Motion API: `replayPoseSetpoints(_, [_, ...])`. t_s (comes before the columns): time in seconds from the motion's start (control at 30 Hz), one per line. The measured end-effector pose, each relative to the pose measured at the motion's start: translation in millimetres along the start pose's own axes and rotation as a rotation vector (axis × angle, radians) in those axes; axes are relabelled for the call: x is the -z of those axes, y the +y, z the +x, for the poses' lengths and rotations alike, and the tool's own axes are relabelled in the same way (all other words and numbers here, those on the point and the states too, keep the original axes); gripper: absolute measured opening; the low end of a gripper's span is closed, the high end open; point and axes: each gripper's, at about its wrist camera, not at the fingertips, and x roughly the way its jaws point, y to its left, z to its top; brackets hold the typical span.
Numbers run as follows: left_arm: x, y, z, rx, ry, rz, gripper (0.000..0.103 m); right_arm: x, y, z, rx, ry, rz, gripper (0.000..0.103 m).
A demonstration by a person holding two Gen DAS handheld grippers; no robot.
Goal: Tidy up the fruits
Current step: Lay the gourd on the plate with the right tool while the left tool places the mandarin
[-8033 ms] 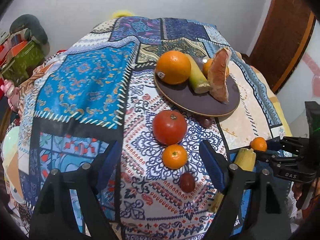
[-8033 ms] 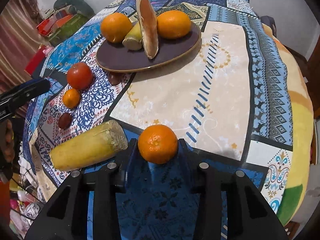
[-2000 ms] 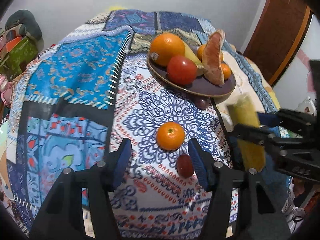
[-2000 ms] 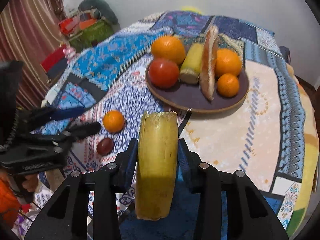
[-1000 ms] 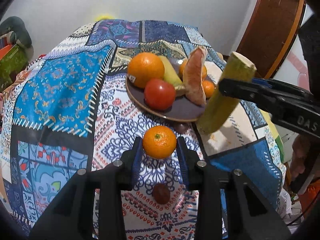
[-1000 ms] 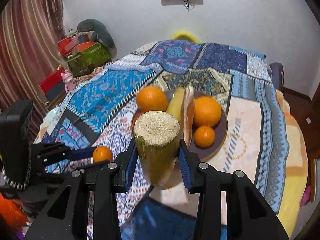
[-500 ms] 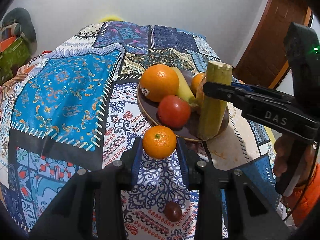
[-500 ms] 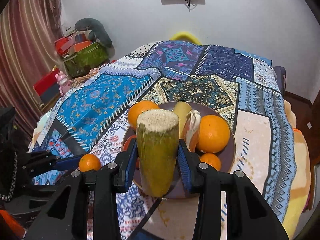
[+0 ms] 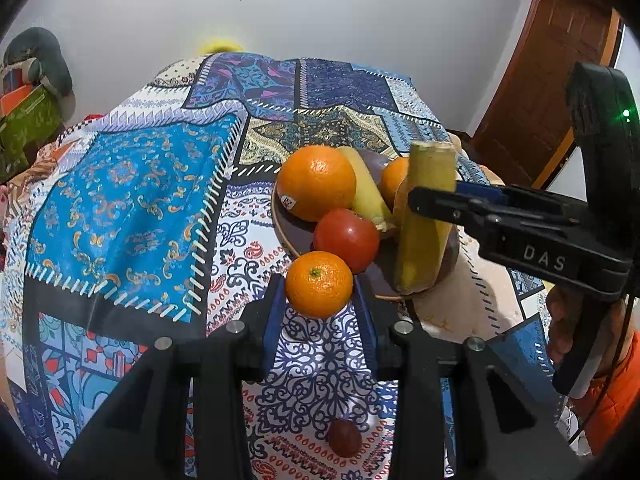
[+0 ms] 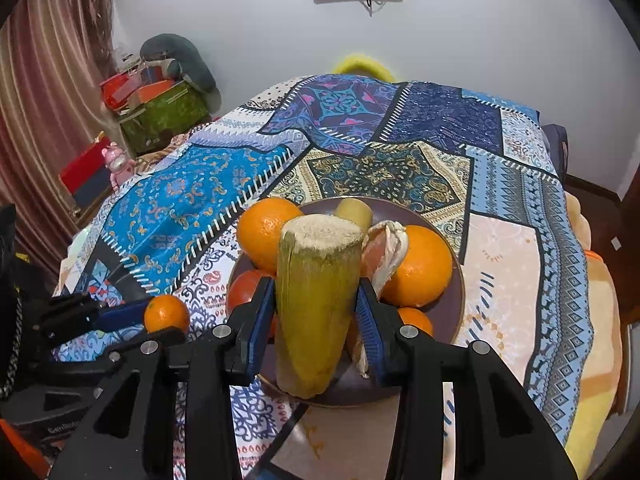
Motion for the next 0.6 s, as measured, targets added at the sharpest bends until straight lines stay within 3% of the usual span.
replayPoseSetpoints(0.1, [-2,-4,-5,-0.005,-0.008,0.009,0.034,1,-4,-6,-0.004,-0.005,0.004,0.041])
replayPoseSetpoints(0.17, [-3,-7,-8,-0.007,-0.011,0.014,0.034,2,-5,-12,0.011,-0.024,0.003,0.049])
replayPoseSetpoints(0.6, [-19,-34,-15,-0.018,-0.025,0.054,0.034,19,-28,-52,0.064,-0.07,-0.002,0.055])
